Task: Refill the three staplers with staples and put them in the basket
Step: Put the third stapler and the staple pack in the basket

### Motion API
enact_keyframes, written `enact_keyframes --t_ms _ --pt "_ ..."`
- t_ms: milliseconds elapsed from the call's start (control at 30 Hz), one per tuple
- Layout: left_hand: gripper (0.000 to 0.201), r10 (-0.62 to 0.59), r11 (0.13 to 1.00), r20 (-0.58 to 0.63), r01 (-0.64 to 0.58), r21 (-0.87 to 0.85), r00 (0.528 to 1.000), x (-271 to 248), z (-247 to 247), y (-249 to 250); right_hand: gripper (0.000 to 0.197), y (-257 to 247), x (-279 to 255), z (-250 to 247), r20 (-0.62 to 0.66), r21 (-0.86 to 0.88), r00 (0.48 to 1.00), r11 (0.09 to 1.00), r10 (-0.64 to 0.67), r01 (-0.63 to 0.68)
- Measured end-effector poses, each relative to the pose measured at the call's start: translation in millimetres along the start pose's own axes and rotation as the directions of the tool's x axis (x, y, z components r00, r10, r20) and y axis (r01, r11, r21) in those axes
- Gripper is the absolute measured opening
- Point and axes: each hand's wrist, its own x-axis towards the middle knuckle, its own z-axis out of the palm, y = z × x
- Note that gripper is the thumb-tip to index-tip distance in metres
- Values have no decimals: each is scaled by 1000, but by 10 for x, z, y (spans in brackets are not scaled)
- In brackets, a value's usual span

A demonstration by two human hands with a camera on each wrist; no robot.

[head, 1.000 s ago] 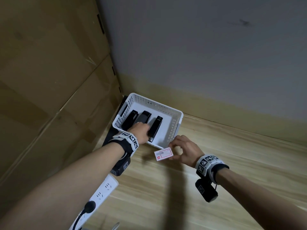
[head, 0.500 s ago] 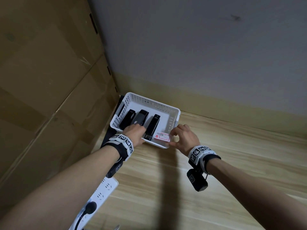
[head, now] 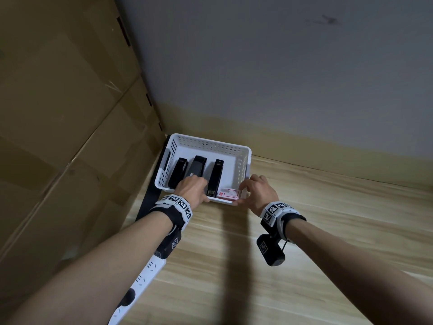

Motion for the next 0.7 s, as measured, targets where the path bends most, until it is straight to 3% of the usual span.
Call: enact_keyframes --t_ms 167,467,567,633,700 --pt "42 -17 999 28 18 -28 999 47 47 -53 67 76 6 6 84 30 996 999 -14 12" --pt "29 40 999 42 -40 7 998 -37 -37 -51 46 74 -97 3 66 56 997 998 -35 31" --pt "21 86 996 -87 -85 18 992 -161 -72 -7 38 44 -209 15 34 58 998 997 -55 53" --pt "21 165 985 -210 -173 -19 964 -240 -80 47 32 45 -288 5 -13 74 998 996 -53 54" --pt "23 254 960 -221 -274 -62 942 -285 -67 129 28 93 -363 2 -50 102 998 994 -33 38"
